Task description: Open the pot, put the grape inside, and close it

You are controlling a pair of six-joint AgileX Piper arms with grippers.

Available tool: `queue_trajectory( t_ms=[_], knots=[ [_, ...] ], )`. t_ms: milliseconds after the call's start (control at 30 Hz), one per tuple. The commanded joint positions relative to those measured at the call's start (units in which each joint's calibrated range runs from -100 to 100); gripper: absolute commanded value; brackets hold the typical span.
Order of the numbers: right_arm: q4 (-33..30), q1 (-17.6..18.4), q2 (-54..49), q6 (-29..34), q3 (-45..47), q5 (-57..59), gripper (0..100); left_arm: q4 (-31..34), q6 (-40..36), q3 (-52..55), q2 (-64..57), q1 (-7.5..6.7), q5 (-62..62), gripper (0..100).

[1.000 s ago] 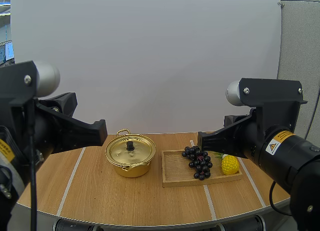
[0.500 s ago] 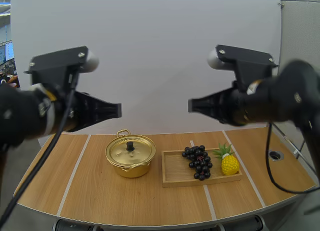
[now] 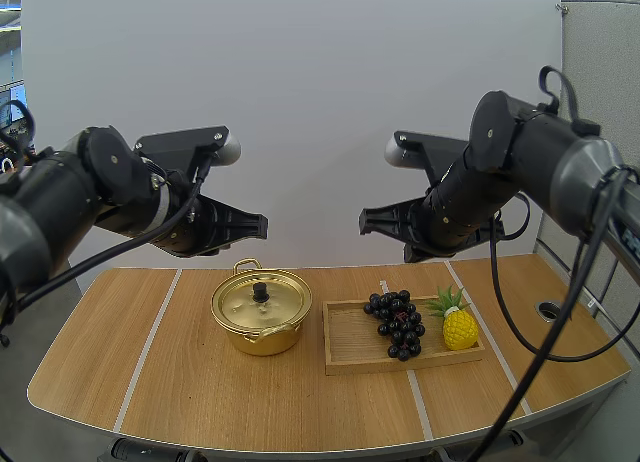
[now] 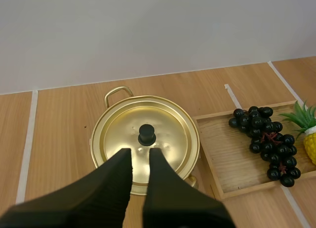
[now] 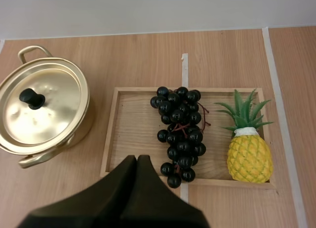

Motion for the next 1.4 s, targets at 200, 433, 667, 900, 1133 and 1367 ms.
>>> queue_trajectory(
  t_ms=[200, 433, 667, 900, 1133, 1367],
  knots=[
    [-2.02, -0.22, 0.33, -1.92, -0.45, -1.00, 0, -1.14, 1.80, -0.26, 1.28, 0.05, -5.51, 100],
    [-2.02, -0.22, 0.33, -2.82, -0.45, -4.11, 57, -1.14, 2.98, -0.26, 1.28, 0.05, -5.51, 100],
    [-0.23, -0.22, 0.33, -2.59, -0.45, -10.91, 100, -1.14, 5.11, -0.26, 2.23, 0.05, -5.18, 100],
    [-0.23, -0.22, 0.33, -2.59, -0.45, -10.91, 100, -1.02, 9.01, -0.26, 5.09, 0.05, -4.78, 100],
    [-0.34, -0.22, 0.33, -2.59, -0.45, -9.56, 100, -4.41, 18.21, -1.62, 10.12, 0.05, -4.86, 100],
    [-0.88, -0.22, 0.33, -2.59, -0.45, -2.81, 100, -7.29, 23.23, -8.24, 18.40, -0.09, 0.66, 100]
  ],
)
